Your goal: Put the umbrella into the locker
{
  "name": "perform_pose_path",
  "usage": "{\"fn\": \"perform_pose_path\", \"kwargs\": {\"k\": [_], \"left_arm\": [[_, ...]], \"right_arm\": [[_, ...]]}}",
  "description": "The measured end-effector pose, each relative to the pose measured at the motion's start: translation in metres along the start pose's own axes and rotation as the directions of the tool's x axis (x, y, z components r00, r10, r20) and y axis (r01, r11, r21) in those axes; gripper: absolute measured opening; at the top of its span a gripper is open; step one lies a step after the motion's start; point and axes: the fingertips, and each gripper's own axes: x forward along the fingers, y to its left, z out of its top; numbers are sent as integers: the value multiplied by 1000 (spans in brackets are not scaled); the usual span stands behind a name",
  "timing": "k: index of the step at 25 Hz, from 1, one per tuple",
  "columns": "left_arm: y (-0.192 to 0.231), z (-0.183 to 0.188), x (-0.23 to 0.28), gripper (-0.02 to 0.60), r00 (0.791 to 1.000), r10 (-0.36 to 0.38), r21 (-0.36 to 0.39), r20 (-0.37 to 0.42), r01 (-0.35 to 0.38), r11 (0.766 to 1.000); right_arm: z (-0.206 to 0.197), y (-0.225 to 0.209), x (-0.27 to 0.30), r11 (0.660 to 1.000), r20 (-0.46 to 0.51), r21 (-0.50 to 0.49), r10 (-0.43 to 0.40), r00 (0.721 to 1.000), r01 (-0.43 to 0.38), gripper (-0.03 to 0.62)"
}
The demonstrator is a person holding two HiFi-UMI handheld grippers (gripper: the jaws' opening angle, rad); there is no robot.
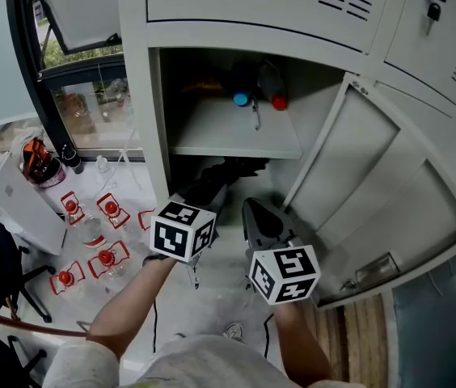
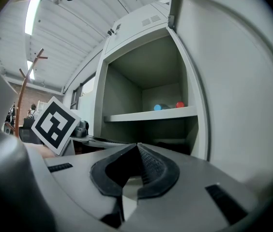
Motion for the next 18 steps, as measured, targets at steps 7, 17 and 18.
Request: {"fn": "perform_pose_path", "kwargs": {"k": [7,17,18], "left_arm": [[-2,1,-23,29,999,30,-2,46,-30,1000],[-3,-5,-47,17,992,32,-66,124,-24,998],[-2,-4,-49,17,991,33,-71,133,-24,997]], "right_arm": [[3,6,-1,1000,7,-26,11,1000,-10,3],[5,16,-3,998,29,-44,44,999,-42,3],[4,17,-4,998,27,-48,47,999,-45,3]]}}
